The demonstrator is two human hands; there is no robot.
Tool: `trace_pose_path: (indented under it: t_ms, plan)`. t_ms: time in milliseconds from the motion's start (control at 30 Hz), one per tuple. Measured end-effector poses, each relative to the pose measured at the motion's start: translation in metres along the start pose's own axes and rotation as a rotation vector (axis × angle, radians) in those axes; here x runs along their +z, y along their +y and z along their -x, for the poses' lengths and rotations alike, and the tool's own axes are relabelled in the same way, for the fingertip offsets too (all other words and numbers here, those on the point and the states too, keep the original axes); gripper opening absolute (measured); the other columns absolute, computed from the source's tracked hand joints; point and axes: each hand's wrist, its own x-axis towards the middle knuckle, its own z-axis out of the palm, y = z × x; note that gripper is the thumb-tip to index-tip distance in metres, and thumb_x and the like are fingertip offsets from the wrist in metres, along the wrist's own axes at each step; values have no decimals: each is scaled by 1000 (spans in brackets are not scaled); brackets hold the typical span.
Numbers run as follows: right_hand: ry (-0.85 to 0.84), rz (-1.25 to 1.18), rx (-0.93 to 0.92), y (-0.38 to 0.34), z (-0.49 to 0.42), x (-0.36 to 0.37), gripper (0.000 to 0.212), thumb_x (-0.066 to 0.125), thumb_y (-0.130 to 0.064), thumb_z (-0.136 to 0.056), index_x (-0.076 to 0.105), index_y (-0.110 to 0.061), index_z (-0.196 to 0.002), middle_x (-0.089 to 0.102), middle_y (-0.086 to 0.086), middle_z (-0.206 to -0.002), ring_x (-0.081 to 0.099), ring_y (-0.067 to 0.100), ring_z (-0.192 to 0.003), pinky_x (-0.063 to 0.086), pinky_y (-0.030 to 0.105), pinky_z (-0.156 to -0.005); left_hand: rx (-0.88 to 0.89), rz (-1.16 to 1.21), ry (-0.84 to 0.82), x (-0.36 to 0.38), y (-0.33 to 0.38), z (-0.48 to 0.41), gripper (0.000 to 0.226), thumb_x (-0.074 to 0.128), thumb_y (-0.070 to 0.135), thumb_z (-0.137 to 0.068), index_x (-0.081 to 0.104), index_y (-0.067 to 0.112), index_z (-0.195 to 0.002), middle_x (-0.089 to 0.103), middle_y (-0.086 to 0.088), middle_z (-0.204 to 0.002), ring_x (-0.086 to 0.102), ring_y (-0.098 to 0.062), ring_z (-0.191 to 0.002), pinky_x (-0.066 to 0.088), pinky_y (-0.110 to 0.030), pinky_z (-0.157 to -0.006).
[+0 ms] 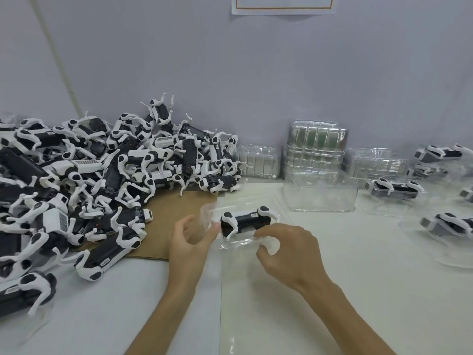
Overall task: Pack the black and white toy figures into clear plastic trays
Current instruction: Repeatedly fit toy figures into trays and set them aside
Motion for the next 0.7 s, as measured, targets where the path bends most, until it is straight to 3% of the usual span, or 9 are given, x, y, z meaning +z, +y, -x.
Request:
trace_pose_path:
  t_ms: [133, 233, 300, 367, 433, 500, 600, 700]
  plan:
    - [193, -100, -92, -7, 0, -7, 14, 61, -29, -71, 74, -30, -75, 71, -20, -80, 64, 0, -74, 45, 16, -60, 29, -34, -72, -1, -5, -4, 33, 76, 29, -84, 62, 25, -114, 64, 10, -119, 61, -6, -111, 44, -15, -82]
    - [343, -216, -190, -11, 0, -8, 12, 67, -19, -76, 75, -25, -83, 70, -20, -85, 57, -11, -69, 40, 6, -62, 51, -68, -186, 2, -3, -1, 22, 70, 28, -90, 63, 32, -110, 68, 15, -112, 63, 4, -104, 45, -10, -81]
    - [219, -204, -240, -12, -1, -7, 23, 66, -26, -82, 75, -27, -104, 69, -20, -110, 61, -7, -96, 47, 15, -82, 72, -96, -277, 4, -2, 2, 19, 63, 24, -95, 63, 36, -110, 70, 18, -108, 63, 10, -98, 45, -5, -78]
    - [-37, -73, -251, -14, 0, -5, 39, 60, -42, -89, 64, -36, -127, 56, -18, -140, 51, 0, -125, 37, 26, -102, 59, -96, -358, 7, -3, 4, 21, 55, 21, -100, 64, 35, -112, 70, 17, -113, 66, 3, -103, 50, -14, -85]
    - [-207, 87, -252, -13, 1, 0, 49, 51, -55, -92, 50, -44, -139, 41, -19, -153, 36, 1, -138, 25, 26, -107, 15, -85, -388, 9, -6, 5, 23, 49, 20, -103, 62, 32, -117, 65, 12, -122, 67, -7, -107, 52, -27, -95]
    - [-250, 138, -208, -8, 0, 3, 48, 51, -55, -93, 49, -45, -140, 38, -20, -154, 29, 0, -142, 21, 26, -109, 3, -93, -377, 10, -10, 4, 23, 48, 19, -103, 59, 33, -118, 62, 10, -125, 70, -9, -103, 53, -29, -96]
    - [-211, 136, -91, 3, -6, -5, 42, 58, -42, -92, 56, -40, -134, 43, -18, -151, 32, 1, -141, 17, 27, -111, -26, -82, -363, 10, -11, 0, 24, 47, 19, -104, 58, 32, -120, 59, 8, -128, 71, -8, -98, 54, -22, -89]
    - [-135, 147, 76, 19, -14, -18, 38, 60, -27, -89, 63, -35, -127, 55, -16, -138, 43, 4, -133, 28, 31, -108, -42, -90, -347, 10, -14, -1, 30, 48, 19, -104, 53, 25, -133, 55, 6, -132, 72, -10, -96, 52, -25, -92]
